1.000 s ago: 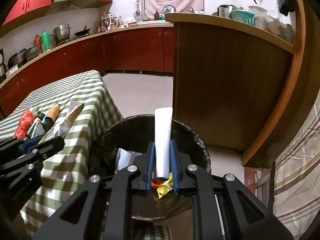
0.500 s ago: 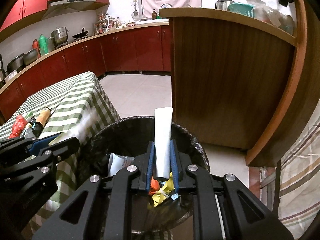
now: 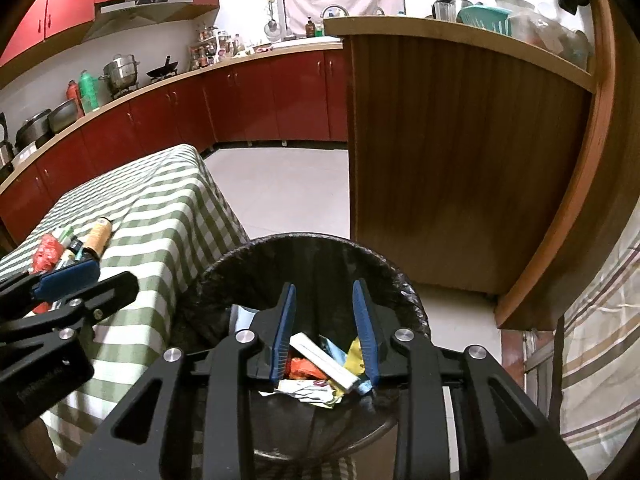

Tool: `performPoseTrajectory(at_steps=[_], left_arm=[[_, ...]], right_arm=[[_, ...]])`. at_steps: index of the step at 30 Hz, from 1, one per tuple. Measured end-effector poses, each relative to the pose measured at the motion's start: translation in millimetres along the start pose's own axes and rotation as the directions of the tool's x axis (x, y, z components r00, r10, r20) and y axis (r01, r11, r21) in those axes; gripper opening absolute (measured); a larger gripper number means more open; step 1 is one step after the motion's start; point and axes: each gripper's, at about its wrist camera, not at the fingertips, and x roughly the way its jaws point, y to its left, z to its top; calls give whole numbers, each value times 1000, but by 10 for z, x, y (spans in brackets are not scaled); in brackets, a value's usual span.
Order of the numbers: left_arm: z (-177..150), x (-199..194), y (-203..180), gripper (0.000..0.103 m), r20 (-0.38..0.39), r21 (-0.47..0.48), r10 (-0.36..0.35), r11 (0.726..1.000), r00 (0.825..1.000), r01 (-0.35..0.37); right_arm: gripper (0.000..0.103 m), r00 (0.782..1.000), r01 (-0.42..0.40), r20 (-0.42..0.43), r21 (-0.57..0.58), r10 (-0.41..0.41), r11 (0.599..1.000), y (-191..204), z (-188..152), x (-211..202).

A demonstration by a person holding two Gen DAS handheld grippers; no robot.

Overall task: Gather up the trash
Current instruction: 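Move both open grippers back over the table, then grasp the white printed tube with the right gripper while the left gripper grasps the red bag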

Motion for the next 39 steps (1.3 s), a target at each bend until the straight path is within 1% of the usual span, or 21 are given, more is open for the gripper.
performPoseTrajectory(at_steps=[4, 7, 10, 17, 21, 29, 35, 39], left_arm=[[-30, -145, 238, 53, 15, -24, 44, 999, 999, -44], [-82, -257, 447, 55, 20, -52, 80, 996, 997, -78], [-164, -381, 691, 57, 27, -84, 114, 990, 993, -111], [-347, -642, 1208, 62, 38, -143, 222, 966, 974, -215], [-446, -725, 1479, 63, 25, -176, 256, 953, 966, -248], [-640, -859, 1912, 63, 3, -234, 300, 928, 954, -291], [-755, -935, 2177, 64, -5, -262, 333, 909, 943, -323], [-811, -952, 2294, 65, -16, -279, 335, 903, 942, -326]], right_arm=[[31, 1000, -25, 9, -7, 25, 1000, 148, 31, -90], [33, 999, -52, 8, -14, 52, 999, 278, 45, -138], [35, 997, -83, 7, -37, 83, 996, 486, 30, -182], [38, 989, -148, -11, -80, 148, 986, 975, -8, -224], [40, 983, -181, -25, -103, 180, 978, 1251, -43, -235], [40, 968, -250, -72, -169, 241, 953, 1864, -124, -194], [40, 966, -251, -118, -203, 231, 946, 2118, -167, -92], [40, 963, -250, -158, -207, 220, 946, 2201, -203, -8]])
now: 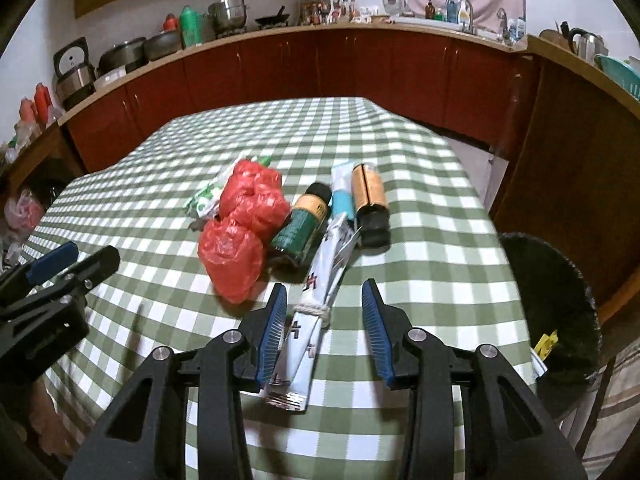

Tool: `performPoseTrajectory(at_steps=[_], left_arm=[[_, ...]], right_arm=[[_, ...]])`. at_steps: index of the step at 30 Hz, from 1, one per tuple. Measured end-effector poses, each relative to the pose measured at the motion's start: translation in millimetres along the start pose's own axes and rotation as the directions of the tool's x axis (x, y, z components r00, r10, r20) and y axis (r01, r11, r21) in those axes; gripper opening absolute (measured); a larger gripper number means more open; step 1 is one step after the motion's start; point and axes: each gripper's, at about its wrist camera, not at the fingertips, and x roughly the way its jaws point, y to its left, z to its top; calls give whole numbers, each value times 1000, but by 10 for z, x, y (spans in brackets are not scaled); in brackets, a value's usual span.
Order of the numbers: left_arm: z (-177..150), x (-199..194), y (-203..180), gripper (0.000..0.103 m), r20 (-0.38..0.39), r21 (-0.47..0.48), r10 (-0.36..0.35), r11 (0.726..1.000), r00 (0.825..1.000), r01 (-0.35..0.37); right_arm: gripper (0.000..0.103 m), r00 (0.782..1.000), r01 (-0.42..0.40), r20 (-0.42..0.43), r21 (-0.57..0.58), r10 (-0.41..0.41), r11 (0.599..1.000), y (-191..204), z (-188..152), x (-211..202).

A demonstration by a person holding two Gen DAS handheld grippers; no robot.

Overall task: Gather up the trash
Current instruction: 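Grasp the white printed tube with the right gripper while the left gripper grasps the red bag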

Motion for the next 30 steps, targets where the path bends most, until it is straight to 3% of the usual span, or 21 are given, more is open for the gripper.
performPoseTrajectory(at_steps=[3, 7, 18, 24, 30], left_arm=[[-12, 9, 30, 65, -7, -7, -8, 1000, 1000, 8], [-36, -2, 8, 65, -7, -8, -26, 1000, 1000, 26], [8, -4, -285, 66, -10, 9, -91, 996, 996, 91], [50, 5, -521, 73, -11, 23, -135, 990, 991, 136], [116, 81, -771, 73, -12, 49, -141, 989, 990, 142]], right_arm=[[37, 1000, 10, -22, -18, -10, 1000, 47, -18, 35], [20, 999, 21, -26, -27, -22, 999, 61, -40, 27], [20, 998, 51, 28, -29, -50, 998, -22, -90, -218], [20, 996, 59, 60, 3, -59, 998, -242, -80, -373], [20, 993, 90, 76, 37, -93, 995, -535, -112, -442]])
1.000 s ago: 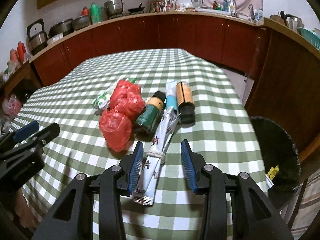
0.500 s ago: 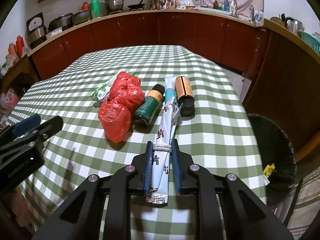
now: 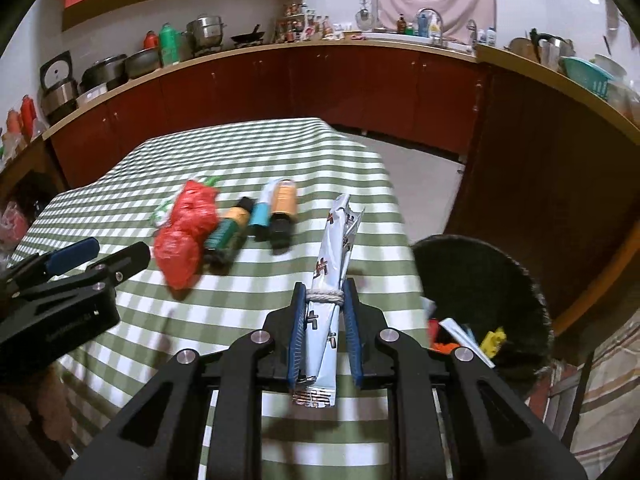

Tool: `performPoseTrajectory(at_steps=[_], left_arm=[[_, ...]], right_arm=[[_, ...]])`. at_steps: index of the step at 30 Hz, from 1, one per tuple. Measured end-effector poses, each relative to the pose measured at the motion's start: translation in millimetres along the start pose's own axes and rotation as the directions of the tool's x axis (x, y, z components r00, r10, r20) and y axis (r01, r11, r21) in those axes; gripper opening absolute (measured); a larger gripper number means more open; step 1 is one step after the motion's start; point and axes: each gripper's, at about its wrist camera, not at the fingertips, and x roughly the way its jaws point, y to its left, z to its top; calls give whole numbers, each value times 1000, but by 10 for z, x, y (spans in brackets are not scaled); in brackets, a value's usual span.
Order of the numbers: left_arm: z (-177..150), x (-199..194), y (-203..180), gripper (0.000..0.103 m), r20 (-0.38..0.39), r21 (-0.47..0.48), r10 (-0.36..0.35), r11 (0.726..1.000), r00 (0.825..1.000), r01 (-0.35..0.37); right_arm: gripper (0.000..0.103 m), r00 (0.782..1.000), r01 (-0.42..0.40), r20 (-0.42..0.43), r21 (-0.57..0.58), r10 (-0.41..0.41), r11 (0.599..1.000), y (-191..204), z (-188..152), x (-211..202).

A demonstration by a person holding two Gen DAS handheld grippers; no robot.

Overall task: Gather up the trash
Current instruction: 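Grasp the white printed tube with the right gripper while the left gripper grasps the red bag, then carry the white tube and red bag over the black bin and open both grippers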

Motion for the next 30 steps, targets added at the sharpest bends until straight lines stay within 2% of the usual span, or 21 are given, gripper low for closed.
performPoseTrajectory(at_steps=[9, 11, 13, 14, 16, 19, 22, 30], left_arm=[[93, 281, -198, 73, -27, 21, 0, 1000, 1000, 0], [110, 330, -225, 65, -36, 24, 0, 1000, 999, 1], [94, 378, -238, 48, -53, 28, -7, 1000, 999, 9], [88, 407, -247, 43, -64, 30, -18, 999, 998, 20], [67, 433, -251, 25, -74, 30, -34, 999, 997, 36], [40, 439, -270, 16, -66, 37, -41, 998, 997, 44], [22, 397, -262, 10, -50, 43, -41, 998, 998, 44], [-25, 163, -195, 8, -20, 34, -51, 998, 998, 52]], right_arm=[[20, 999, 36, 1, 55, -36, 998, -422, -38, 27], [20, 999, 36, -1, 62, -36, 997, -471, -47, 43], [20, 999, 35, -3, 69, -35, 997, -499, -60, 62], [20, 999, 34, -4, 72, -34, 997, -523, -71, 70], [20, 999, 33, -5, 76, -33, 997, -536, -80, 71], [20, 999, 31, -5, 81, -31, 996, -561, -96, 73], [20, 1000, 30, -4, 83, -30, 996, -561, -101, 69], [20, 1000, 27, 5, 79, -27, 996, -570, -84, 35]])
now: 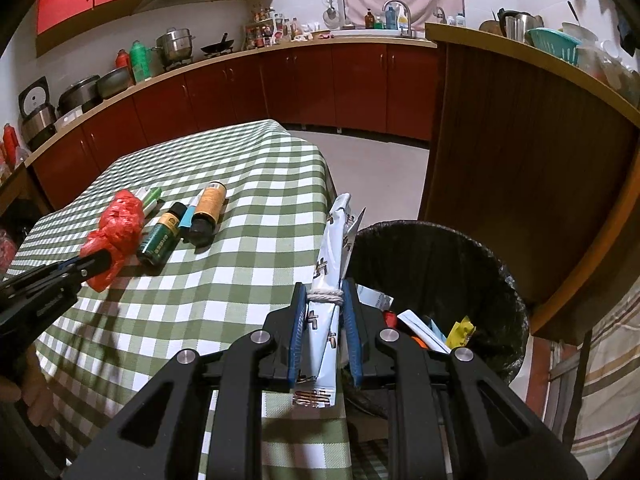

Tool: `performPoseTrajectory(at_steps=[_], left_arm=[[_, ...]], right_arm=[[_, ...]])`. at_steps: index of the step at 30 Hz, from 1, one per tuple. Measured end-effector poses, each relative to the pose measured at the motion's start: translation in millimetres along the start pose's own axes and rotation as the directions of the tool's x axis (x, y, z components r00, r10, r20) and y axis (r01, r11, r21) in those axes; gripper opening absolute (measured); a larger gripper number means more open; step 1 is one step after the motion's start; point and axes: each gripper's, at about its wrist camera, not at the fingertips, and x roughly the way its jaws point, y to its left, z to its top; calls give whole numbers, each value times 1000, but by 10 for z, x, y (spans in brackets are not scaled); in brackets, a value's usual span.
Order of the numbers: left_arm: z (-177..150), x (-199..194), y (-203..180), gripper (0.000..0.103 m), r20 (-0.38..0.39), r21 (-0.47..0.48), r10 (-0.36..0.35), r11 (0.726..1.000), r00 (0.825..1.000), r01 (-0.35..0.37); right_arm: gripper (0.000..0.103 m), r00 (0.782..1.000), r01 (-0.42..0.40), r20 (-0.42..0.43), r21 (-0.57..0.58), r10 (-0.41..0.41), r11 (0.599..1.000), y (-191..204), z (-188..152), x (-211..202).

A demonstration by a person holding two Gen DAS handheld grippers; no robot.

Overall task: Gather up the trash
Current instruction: 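Carry the white tube and red bag over the black bin and open both grippers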

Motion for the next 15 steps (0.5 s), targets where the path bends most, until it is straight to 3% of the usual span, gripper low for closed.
performPoseTrajectory(at_steps=[8, 15], left_arm=[[39, -226, -67, 7, 37, 3, -25, 1000, 999, 25], [101, -274, -412, 7, 52, 52, -88, 995, 995, 86]], right_arm=[[20, 999, 21, 27, -8, -21, 1000, -42, 11, -82], [20, 997, 59, 50, 11, -59, 998, -226, 32, -147]])
